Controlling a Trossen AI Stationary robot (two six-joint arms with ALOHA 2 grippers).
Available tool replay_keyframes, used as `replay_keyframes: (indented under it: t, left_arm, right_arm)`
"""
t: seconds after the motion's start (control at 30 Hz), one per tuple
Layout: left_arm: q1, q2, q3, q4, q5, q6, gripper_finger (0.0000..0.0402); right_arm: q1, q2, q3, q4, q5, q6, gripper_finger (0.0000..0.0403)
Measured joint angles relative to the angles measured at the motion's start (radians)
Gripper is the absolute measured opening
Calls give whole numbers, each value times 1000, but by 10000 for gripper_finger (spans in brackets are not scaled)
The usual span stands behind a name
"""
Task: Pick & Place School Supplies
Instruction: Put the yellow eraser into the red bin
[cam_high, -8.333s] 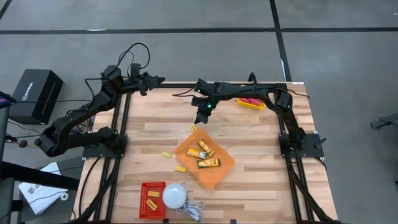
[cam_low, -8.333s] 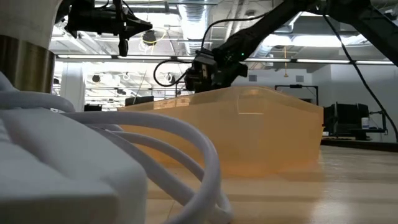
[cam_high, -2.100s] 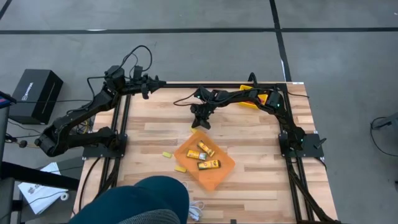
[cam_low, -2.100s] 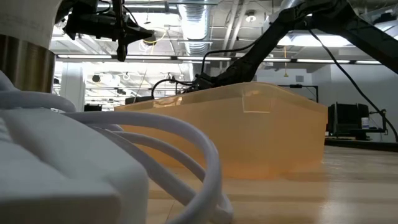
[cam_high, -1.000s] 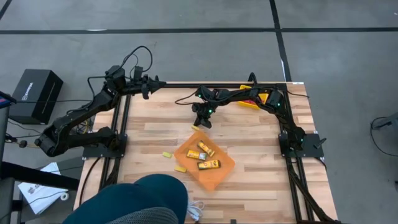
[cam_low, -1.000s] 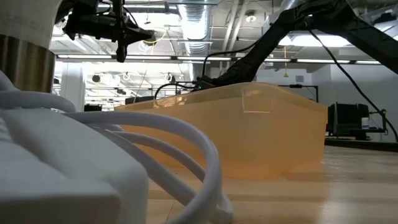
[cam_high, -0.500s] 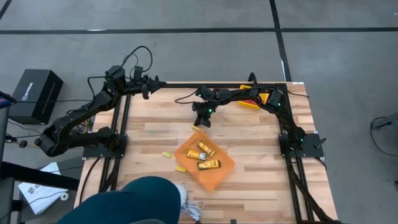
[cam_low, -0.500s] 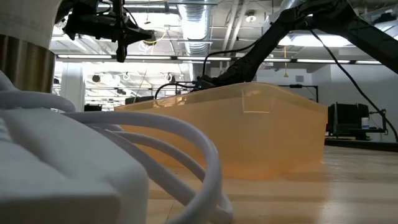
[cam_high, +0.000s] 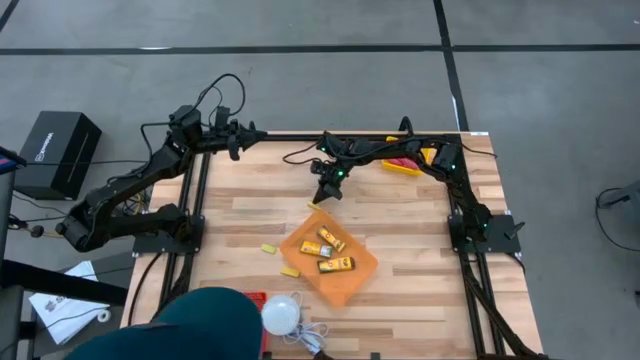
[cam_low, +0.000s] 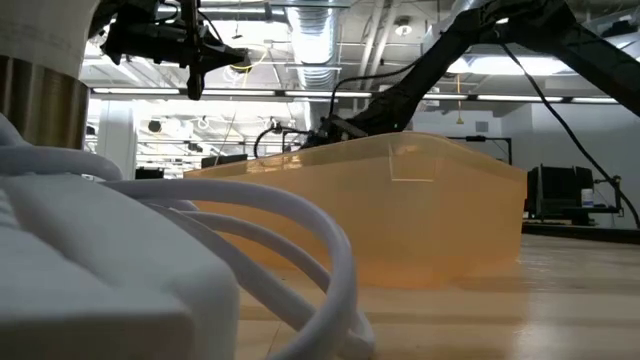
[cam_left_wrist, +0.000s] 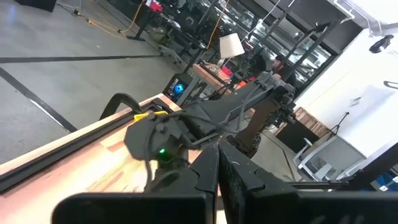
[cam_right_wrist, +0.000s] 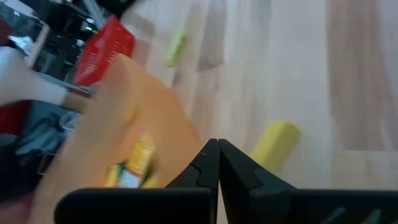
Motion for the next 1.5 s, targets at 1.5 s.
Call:
replay_keyframes:
  t: [1.5]
  left_arm:
    - [0,-1,0,-57,-1,186,0]
  right_arm:
    - [63,-192,378,-472,474,147,128]
